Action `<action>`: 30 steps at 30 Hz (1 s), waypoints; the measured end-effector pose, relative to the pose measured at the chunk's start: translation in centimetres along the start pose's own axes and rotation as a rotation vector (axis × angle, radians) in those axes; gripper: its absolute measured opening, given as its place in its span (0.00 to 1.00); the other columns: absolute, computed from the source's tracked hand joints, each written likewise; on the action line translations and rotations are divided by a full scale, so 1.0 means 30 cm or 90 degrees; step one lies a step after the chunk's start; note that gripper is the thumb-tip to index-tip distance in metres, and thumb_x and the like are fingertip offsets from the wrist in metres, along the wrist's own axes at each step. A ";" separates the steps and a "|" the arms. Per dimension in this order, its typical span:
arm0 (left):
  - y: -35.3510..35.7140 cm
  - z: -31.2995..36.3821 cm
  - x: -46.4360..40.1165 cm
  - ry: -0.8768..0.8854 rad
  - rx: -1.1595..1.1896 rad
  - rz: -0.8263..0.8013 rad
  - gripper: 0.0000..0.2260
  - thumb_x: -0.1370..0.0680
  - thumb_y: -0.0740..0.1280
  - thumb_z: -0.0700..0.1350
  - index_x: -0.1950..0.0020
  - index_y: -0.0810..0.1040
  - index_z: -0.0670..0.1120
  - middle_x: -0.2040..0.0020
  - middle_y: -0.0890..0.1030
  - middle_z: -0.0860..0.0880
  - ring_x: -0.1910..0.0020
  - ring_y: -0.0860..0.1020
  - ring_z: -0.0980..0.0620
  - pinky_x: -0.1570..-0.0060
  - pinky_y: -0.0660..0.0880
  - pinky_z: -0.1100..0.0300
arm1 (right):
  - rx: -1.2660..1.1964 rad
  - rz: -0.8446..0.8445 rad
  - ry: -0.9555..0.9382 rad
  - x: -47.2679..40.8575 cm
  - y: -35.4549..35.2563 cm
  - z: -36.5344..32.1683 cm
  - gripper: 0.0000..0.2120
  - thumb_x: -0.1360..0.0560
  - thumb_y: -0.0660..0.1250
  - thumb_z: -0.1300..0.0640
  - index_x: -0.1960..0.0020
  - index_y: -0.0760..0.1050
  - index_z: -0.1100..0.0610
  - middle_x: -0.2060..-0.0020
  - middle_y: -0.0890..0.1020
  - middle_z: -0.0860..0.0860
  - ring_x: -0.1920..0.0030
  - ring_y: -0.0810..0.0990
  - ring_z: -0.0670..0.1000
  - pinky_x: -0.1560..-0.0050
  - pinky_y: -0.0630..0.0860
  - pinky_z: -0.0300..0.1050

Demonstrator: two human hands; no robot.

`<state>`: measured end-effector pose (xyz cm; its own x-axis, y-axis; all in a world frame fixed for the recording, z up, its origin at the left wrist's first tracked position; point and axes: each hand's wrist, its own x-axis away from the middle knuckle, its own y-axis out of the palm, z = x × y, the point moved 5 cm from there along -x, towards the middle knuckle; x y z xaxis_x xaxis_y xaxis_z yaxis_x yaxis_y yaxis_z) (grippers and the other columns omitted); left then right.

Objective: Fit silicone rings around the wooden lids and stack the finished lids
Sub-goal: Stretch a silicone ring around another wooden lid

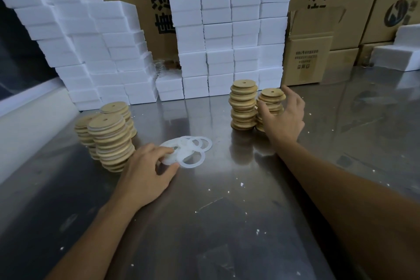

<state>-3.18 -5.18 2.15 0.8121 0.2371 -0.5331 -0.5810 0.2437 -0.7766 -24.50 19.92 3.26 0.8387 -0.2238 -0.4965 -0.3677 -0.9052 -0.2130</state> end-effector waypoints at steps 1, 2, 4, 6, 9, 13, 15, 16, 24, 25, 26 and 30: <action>0.003 -0.003 -0.002 -0.009 -0.004 -0.006 0.13 0.27 0.73 0.48 0.44 0.82 0.48 0.57 0.74 0.52 0.58 0.73 0.52 0.55 0.72 0.56 | 0.004 0.000 0.000 -0.007 0.003 0.005 0.26 0.27 0.70 0.44 0.31 0.70 0.46 0.31 0.70 0.48 0.31 0.69 0.52 0.33 0.64 0.58; 0.003 -0.003 -0.003 -0.017 -0.005 -0.007 0.12 0.26 0.73 0.48 0.44 0.83 0.48 0.58 0.74 0.52 0.57 0.73 0.52 0.55 0.71 0.56 | 0.007 0.002 0.001 -0.013 0.006 0.009 0.23 0.26 0.70 0.44 0.33 0.72 0.47 0.33 0.72 0.48 0.32 0.70 0.52 0.33 0.64 0.58; -0.001 0.000 -0.003 -0.029 0.000 -0.004 0.09 0.25 0.72 0.47 0.46 0.84 0.48 0.58 0.74 0.52 0.56 0.73 0.52 0.54 0.72 0.55 | 0.014 -0.002 -0.003 -0.022 0.012 0.011 0.19 0.26 0.69 0.45 0.37 0.74 0.47 0.35 0.74 0.47 0.32 0.71 0.51 0.33 0.64 0.58; -0.008 0.006 -0.005 -0.030 0.005 0.000 0.07 0.25 0.72 0.47 0.49 0.85 0.49 0.58 0.75 0.52 0.56 0.74 0.51 0.55 0.72 0.54 | 0.016 -0.008 -0.012 -0.030 0.016 0.012 0.18 0.26 0.70 0.45 0.38 0.74 0.47 0.36 0.75 0.47 0.33 0.71 0.51 0.33 0.64 0.58; -0.012 0.008 -0.004 -0.034 0.005 -0.007 0.04 0.25 0.72 0.46 0.53 0.85 0.48 0.58 0.75 0.51 0.58 0.73 0.53 0.57 0.70 0.58 | 0.005 -0.020 -0.022 -0.038 0.019 0.012 0.18 0.27 0.72 0.46 0.40 0.72 0.49 0.40 0.77 0.46 0.36 0.73 0.52 0.35 0.65 0.58; -0.008 0.013 -0.008 -0.025 0.012 -0.011 0.03 0.24 0.70 0.44 0.56 0.83 0.46 0.58 0.74 0.52 0.58 0.73 0.53 0.57 0.68 0.58 | 0.002 -0.017 -0.025 -0.039 0.017 0.006 0.17 0.27 0.71 0.46 0.43 0.71 0.51 0.50 0.76 0.42 0.39 0.74 0.53 0.37 0.65 0.56; -0.006 0.015 -0.011 -0.021 0.011 -0.012 0.03 0.23 0.69 0.42 0.55 0.82 0.46 0.57 0.74 0.51 0.59 0.73 0.52 0.57 0.69 0.56 | -0.002 -0.001 -0.030 -0.036 0.011 0.001 0.17 0.26 0.71 0.45 0.44 0.71 0.52 0.51 0.75 0.43 0.40 0.74 0.54 0.39 0.65 0.55; -0.005 0.015 -0.012 -0.020 0.011 -0.013 0.04 0.23 0.68 0.42 0.55 0.82 0.45 0.57 0.74 0.51 0.59 0.74 0.51 0.57 0.70 0.55 | -0.006 0.006 -0.034 -0.035 0.008 -0.002 0.17 0.26 0.71 0.45 0.43 0.71 0.52 0.50 0.76 0.44 0.41 0.74 0.54 0.39 0.65 0.55; -0.008 0.019 -0.008 -0.015 -0.001 -0.010 0.03 0.23 0.68 0.42 0.55 0.81 0.46 0.58 0.75 0.52 0.60 0.73 0.54 0.59 0.67 0.59 | 0.000 -0.017 -0.045 -0.033 0.015 -0.009 0.14 0.26 0.68 0.51 0.41 0.77 0.51 0.37 0.72 0.51 0.37 0.72 0.52 0.34 0.65 0.55; -0.008 0.019 -0.007 -0.017 -0.001 -0.012 0.03 0.23 0.68 0.42 0.55 0.81 0.46 0.57 0.75 0.52 0.59 0.73 0.54 0.59 0.68 0.59 | -0.012 -0.025 -0.048 -0.033 0.016 -0.011 0.14 0.26 0.69 0.50 0.42 0.75 0.51 0.38 0.72 0.50 0.37 0.72 0.51 0.34 0.65 0.56; -0.007 0.018 -0.006 -0.019 -0.001 -0.015 0.03 0.23 0.68 0.42 0.55 0.81 0.46 0.57 0.75 0.52 0.59 0.73 0.54 0.59 0.68 0.59 | -0.019 -0.034 -0.052 -0.034 0.019 -0.013 0.14 0.27 0.69 0.50 0.43 0.73 0.52 0.39 0.73 0.49 0.38 0.73 0.50 0.34 0.66 0.57; -0.006 0.018 -0.008 -0.024 -0.007 -0.014 0.02 0.23 0.68 0.42 0.54 0.81 0.46 0.58 0.75 0.52 0.59 0.73 0.54 0.59 0.68 0.60 | -0.014 -0.049 -0.056 -0.045 0.022 -0.015 0.14 0.28 0.71 0.48 0.46 0.72 0.51 0.48 0.80 0.48 0.43 0.78 0.54 0.37 0.71 0.62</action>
<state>-3.31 -4.77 2.59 0.8223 0.2669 -0.5026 -0.5618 0.2394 -0.7919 -25.69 19.45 4.17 0.8249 -0.1218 -0.5520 -0.2942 -0.9263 -0.2352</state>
